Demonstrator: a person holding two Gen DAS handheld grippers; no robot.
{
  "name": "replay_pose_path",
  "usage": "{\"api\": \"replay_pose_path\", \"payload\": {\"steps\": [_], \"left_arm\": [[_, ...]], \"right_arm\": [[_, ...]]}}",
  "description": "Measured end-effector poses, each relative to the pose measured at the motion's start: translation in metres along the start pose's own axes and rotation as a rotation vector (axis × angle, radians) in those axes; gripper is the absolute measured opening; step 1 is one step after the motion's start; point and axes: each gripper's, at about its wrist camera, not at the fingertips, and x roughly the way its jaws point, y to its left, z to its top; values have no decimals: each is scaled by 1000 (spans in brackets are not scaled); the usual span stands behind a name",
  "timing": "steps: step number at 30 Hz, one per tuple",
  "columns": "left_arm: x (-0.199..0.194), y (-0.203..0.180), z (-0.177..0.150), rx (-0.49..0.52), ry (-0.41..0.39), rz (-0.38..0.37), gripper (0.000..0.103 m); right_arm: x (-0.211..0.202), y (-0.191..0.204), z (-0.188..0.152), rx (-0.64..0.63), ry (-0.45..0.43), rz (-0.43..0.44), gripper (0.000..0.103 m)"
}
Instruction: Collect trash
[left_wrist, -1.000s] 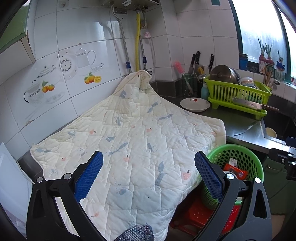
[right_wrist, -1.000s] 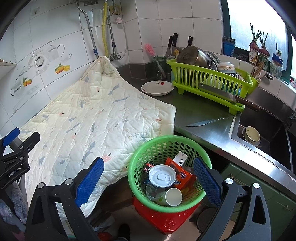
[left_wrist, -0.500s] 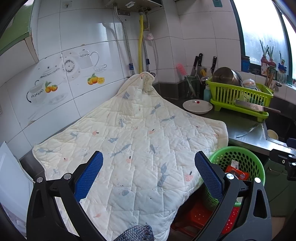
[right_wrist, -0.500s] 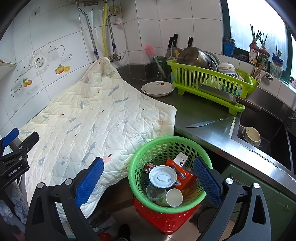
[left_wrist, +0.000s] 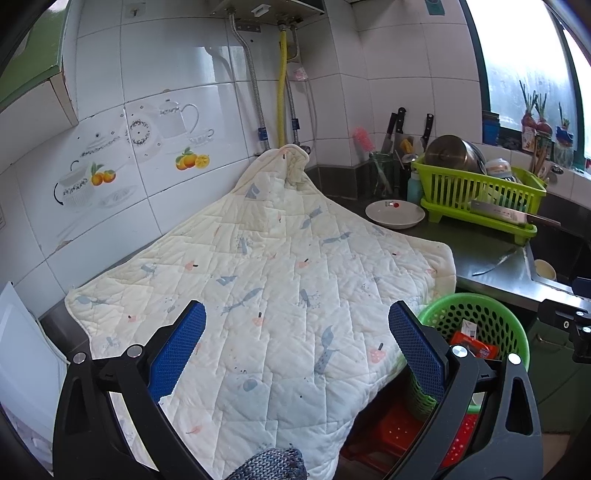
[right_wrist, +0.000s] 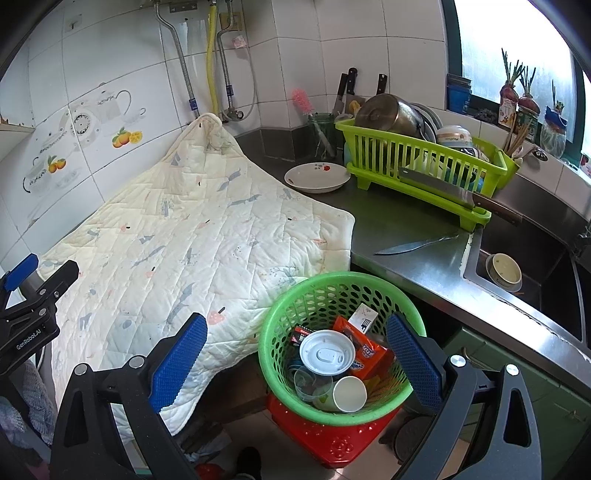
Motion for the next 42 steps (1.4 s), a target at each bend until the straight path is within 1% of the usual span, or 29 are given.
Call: {"api": "replay_pose_path", "payload": {"steps": [15,42], "left_arm": [[0,-2,-2,-7,4,8,98],[-5,-7,-3,-6,-3,-4,98]], "right_arm": [[0,1,-2,-2,-1,5,94],[-2,4,-4,-6,-4,3,94]]}}
